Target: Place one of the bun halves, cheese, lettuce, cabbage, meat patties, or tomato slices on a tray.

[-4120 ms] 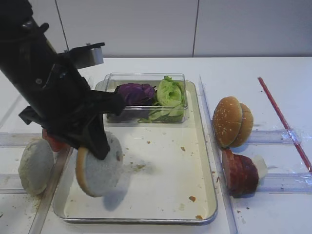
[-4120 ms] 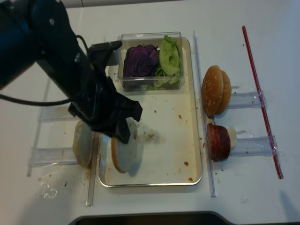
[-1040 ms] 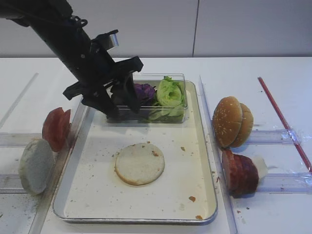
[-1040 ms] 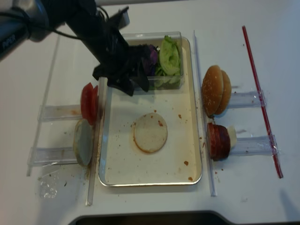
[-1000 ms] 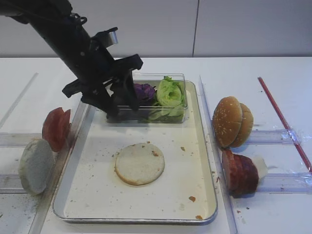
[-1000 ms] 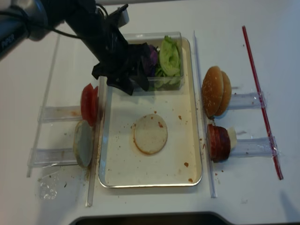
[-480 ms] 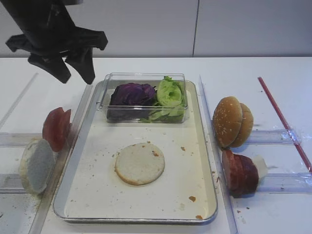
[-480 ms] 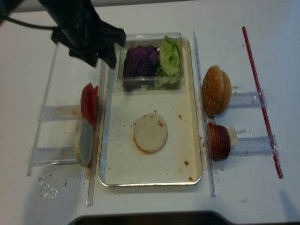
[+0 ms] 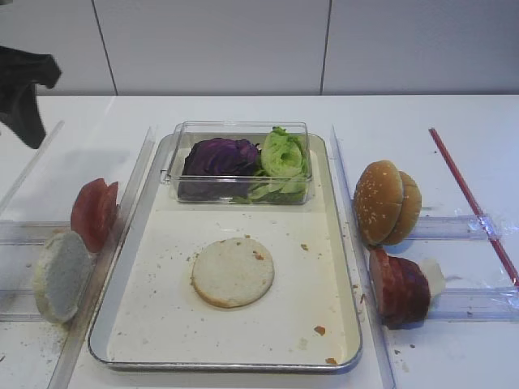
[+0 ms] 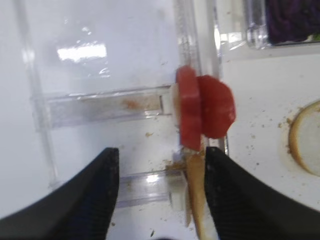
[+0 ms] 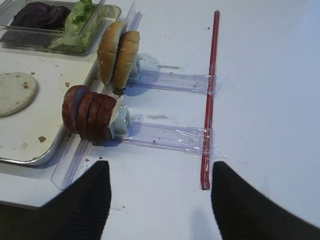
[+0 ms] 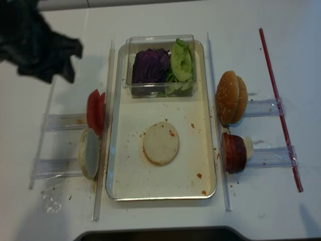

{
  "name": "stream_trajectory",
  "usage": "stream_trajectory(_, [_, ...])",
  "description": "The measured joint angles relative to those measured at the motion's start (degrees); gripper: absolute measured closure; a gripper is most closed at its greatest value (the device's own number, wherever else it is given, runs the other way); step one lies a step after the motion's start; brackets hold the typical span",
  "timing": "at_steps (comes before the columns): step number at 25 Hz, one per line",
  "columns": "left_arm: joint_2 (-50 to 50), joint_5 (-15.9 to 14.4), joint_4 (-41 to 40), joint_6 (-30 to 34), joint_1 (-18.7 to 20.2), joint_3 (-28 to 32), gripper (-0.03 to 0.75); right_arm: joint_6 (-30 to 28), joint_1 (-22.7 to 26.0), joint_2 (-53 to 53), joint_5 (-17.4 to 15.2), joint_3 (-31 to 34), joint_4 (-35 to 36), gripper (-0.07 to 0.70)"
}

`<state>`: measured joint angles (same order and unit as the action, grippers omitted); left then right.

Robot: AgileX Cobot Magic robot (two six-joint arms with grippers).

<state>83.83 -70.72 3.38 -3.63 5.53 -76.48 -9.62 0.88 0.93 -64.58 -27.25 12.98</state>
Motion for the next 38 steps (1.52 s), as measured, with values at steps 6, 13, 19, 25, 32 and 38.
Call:
stream_trajectory(6, [-6.85, -0.20, 0.00, 1.91, -4.28, 6.94, 0.360, 0.00, 0.00, 0.00, 0.00, 0.00, 0.00, 0.184])
stream_trajectory(13, [-17.17, -0.20, 0.12, 2.73, -4.28, 16.41, 0.361, 0.10, 0.00, 0.00, 0.00, 0.00, 0.00, 0.184])
stream_trajectory(19, [-32.26, -0.46, 0.02, 2.85, -4.37, 27.85, 0.361, 0.10, 0.00, 0.00, 0.00, 0.00, 0.00, 0.184])
stream_trajectory(25, [-45.39, -0.76, -0.98, 2.85, -4.37, 35.48, 0.361, 0.22, 0.00, 0.00, 0.00, 0.00, 0.00, 0.184])
stream_trajectory(32, [-59.99, -1.23, -1.50, 3.63, -4.37, 41.87, 0.361, 0.22, 0.00, 0.00, 0.00, 0.00, 0.00, 0.184])
stream_trajectory(38, [-71.45, -1.72, -3.38, 5.26, -4.37, 45.78, 0.361, 0.22, 0.00, 0.00, 0.00, 0.00, 0.00, 0.184])
